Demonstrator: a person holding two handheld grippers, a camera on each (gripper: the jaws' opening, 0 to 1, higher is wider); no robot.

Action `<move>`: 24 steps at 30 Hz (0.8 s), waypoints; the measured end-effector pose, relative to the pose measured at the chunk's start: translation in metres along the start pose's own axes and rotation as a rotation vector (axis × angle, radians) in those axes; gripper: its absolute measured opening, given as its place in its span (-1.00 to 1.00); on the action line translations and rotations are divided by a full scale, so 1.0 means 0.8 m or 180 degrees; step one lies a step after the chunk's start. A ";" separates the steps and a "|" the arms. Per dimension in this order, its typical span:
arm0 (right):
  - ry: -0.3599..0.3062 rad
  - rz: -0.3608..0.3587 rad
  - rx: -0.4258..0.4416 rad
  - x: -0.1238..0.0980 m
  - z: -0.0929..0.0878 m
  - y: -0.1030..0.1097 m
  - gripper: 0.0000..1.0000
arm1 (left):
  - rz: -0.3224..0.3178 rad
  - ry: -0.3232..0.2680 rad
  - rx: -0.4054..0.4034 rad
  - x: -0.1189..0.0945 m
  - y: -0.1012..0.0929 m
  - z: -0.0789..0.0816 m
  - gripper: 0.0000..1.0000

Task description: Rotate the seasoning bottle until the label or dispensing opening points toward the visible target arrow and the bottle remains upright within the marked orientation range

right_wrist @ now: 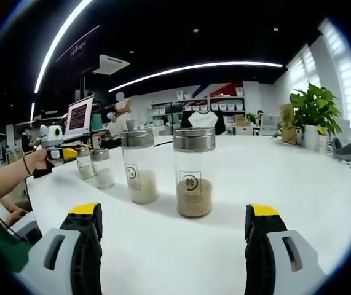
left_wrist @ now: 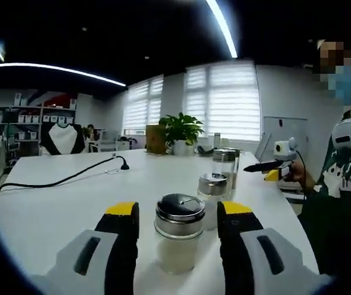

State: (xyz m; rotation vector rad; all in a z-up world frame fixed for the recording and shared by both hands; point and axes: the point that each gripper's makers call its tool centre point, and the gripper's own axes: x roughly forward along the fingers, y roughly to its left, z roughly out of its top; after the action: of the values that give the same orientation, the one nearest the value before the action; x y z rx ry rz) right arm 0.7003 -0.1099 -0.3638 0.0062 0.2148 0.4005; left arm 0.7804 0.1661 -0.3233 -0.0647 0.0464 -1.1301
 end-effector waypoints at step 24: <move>-0.0005 -0.0051 0.0012 -0.003 0.002 -0.009 0.99 | 0.1731 -0.0103 0.0065 -0.037 0.021 0.004 0.06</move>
State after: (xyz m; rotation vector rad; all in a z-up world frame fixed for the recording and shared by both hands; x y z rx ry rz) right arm 0.7011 -0.1174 -0.3623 0.0086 0.2139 0.3842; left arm 0.7827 0.2002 -0.3213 -0.0479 0.0214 -0.5858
